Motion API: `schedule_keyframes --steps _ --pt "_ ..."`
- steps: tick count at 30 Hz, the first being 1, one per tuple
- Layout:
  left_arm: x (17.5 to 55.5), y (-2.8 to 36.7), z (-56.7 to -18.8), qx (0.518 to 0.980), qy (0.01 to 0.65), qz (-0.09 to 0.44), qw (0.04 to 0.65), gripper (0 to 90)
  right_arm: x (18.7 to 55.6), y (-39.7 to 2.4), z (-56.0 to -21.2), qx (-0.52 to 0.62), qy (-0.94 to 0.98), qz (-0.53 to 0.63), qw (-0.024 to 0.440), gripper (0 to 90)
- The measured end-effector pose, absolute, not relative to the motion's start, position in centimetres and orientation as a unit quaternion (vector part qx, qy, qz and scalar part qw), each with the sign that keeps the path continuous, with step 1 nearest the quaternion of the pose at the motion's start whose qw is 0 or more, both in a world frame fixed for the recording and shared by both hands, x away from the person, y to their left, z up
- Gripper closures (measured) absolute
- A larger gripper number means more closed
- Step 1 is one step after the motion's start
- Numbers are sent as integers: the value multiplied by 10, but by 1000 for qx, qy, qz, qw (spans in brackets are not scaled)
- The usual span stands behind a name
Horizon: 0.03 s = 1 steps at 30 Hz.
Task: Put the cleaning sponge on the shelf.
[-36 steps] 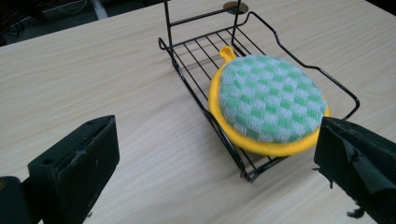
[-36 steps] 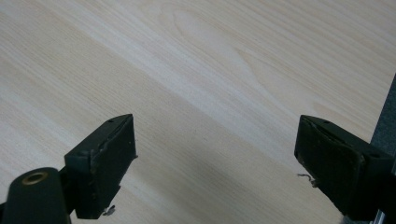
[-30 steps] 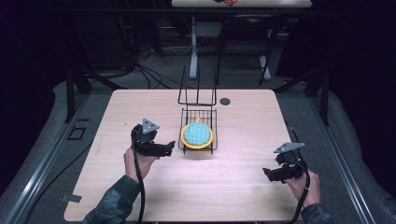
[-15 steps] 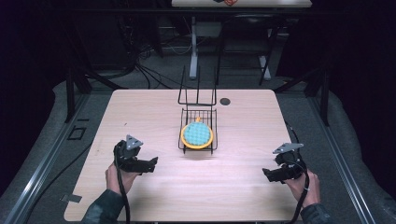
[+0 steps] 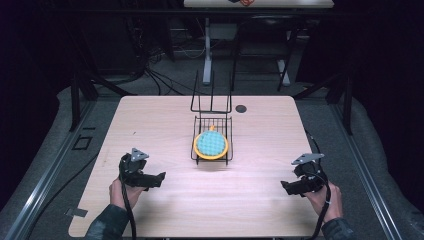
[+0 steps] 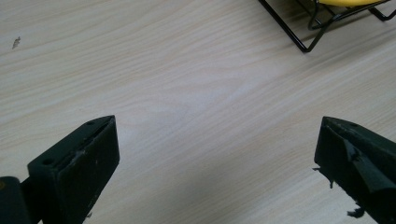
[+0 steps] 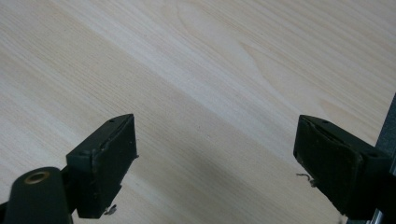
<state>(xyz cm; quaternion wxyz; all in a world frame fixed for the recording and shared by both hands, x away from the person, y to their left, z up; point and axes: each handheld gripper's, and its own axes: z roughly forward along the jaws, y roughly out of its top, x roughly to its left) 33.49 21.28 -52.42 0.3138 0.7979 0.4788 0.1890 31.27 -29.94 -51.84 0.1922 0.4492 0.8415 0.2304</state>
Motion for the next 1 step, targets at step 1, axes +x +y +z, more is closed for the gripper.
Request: schedule_keyframes --steps 1 --pt "335 213 -524 798 479 189 314 0 313 -299 -518 449 842 230 192 129"
